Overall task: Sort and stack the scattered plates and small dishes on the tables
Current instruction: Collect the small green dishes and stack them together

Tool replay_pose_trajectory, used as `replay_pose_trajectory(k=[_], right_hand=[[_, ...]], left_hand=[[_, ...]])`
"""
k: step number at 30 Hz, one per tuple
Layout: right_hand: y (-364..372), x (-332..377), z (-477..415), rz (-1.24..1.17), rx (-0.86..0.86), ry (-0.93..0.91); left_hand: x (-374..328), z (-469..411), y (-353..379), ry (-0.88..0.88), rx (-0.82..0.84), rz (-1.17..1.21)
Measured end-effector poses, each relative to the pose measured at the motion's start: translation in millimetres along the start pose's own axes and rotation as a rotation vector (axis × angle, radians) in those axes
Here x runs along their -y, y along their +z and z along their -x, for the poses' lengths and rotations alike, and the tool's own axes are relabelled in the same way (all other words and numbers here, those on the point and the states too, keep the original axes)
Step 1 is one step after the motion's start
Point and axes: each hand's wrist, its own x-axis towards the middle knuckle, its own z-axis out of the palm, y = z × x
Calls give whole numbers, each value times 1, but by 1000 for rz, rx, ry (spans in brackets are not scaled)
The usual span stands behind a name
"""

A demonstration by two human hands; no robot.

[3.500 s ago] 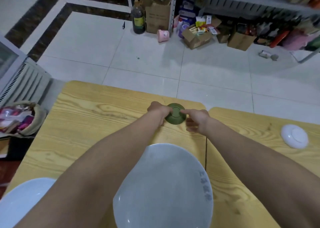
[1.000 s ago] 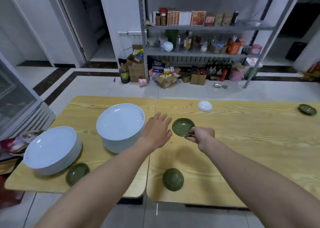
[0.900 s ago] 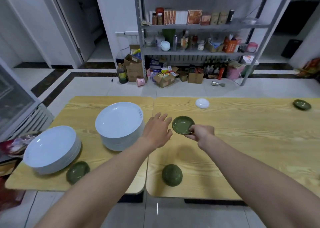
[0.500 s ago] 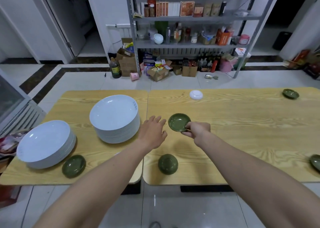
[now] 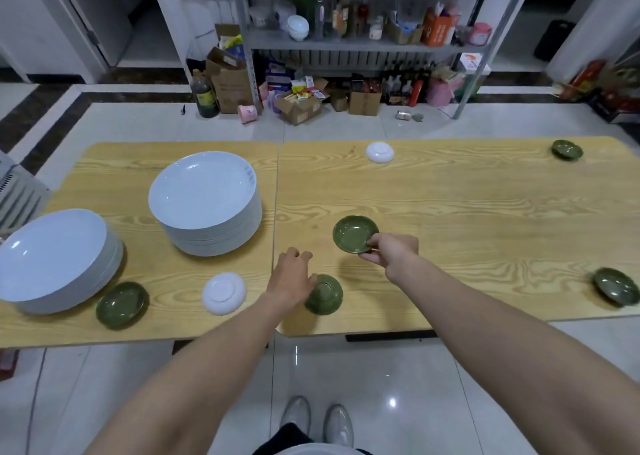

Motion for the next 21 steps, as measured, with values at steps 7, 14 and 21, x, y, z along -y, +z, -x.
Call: replay_pose_trajectory(k=[7,14,21], right_hand=[[-5,-9,-8,16,-11,24],[-14,-37,-21,45,-37,87],[-27,-62,-36,37,-110,146]], left_hand=[[-2,-1,30,-34,70,58],[-1,-6,40,-62,119,52],[-2,-6,42,-55,109,57]])
